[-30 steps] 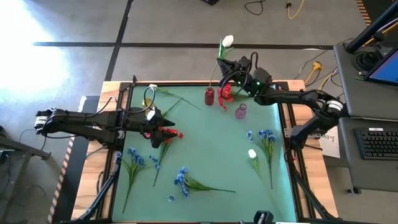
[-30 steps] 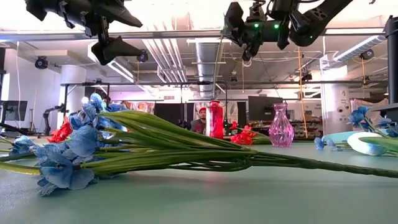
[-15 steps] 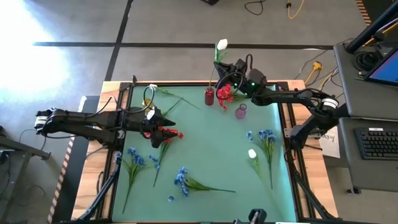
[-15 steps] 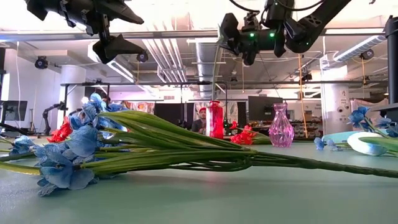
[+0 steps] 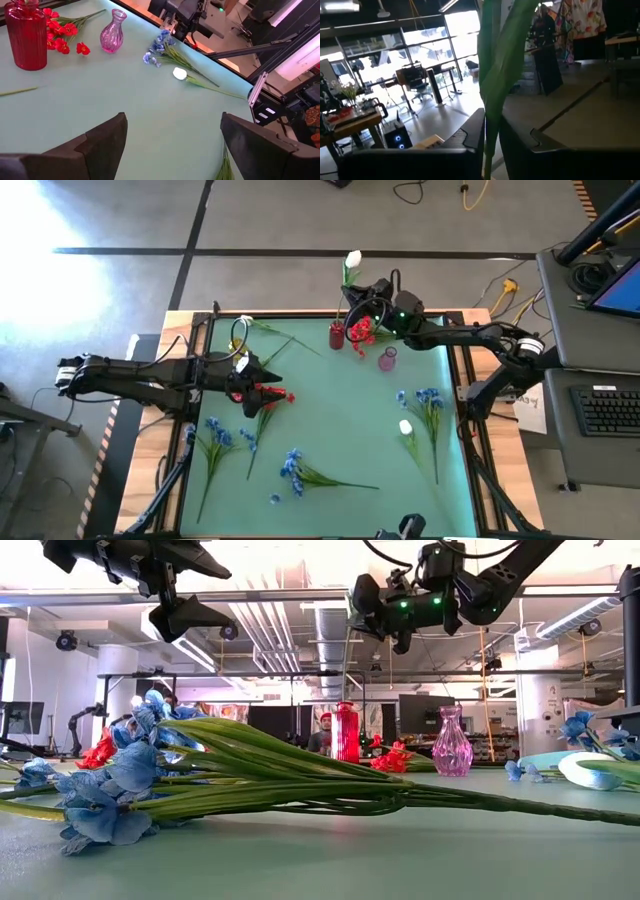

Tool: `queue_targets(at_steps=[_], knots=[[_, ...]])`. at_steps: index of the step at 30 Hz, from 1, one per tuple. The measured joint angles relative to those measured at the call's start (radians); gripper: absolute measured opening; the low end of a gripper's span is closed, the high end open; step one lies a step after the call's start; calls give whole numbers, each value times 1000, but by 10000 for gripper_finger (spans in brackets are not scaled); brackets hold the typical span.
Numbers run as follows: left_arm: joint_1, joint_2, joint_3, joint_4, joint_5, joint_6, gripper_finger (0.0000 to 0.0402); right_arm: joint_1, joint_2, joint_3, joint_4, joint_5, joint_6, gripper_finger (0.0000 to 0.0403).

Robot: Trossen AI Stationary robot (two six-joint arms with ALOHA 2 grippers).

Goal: Sort flowers into vase by color
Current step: Put the center white flower into the red vase

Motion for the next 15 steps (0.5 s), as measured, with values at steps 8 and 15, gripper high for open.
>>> queue_targets(at_steps=[8,15], knots=[[0,0,0,-1,0,0,309,0,0,0,-65,0,1,88],[0,0,0,-7,0,0,309,-2,-4,0,-174,0,2,127]])
